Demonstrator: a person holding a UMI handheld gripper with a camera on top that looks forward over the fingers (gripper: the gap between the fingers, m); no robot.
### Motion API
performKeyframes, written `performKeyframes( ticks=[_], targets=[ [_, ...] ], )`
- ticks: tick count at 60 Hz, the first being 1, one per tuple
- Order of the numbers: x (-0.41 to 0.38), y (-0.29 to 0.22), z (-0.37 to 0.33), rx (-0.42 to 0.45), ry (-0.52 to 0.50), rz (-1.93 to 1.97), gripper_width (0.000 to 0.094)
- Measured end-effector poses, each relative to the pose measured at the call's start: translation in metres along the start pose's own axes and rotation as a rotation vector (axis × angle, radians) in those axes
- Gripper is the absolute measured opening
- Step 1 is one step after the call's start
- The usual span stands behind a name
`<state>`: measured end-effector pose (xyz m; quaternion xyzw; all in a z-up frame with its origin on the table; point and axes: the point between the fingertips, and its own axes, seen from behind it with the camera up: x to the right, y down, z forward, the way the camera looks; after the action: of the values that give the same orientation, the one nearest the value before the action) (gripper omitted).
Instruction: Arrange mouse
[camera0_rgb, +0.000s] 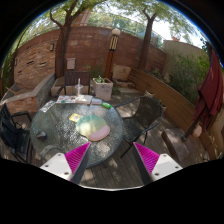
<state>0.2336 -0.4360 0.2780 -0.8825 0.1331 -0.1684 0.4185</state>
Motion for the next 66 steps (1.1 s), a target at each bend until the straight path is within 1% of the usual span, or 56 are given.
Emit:
performKeyframes(
  ticks=[7, 10, 18, 24, 28, 37, 43, 48, 54, 66],
  targets=[
    [-0.009, 0.012, 0.006, -0.012, -0.018, -0.009, 0.0853],
    [-0.018, 0.030, 0.009, -0.026, -0.033, -0.014, 0.0848],
    [-0.051, 0.096, 0.003, -0.090, -0.093, -0.037, 0.0856],
    [-0.102, 0.128, 0.010, -0.113, -0.168, -0.075, 0.0856],
    [-0.147, 0.141, 0.023, -0.115, -0.238, -0.122, 0.0859],
    [-0.261, 0.135, 0.064, -0.068, -0.373, -0.184, 0.0864],
    [-0.330, 0.118, 0.102, -0.036, -0.420, -0.198, 0.0862],
    [-0.373, 0.103, 0.135, -0.018, -0.422, -0.209, 0.0861],
    [-0.412, 0.093, 0.170, -0.026, -0.423, -0.229, 0.0856],
    [-0.452, 0.084, 0.217, -0.050, -0.393, -0.293, 0.0854]
  ],
)
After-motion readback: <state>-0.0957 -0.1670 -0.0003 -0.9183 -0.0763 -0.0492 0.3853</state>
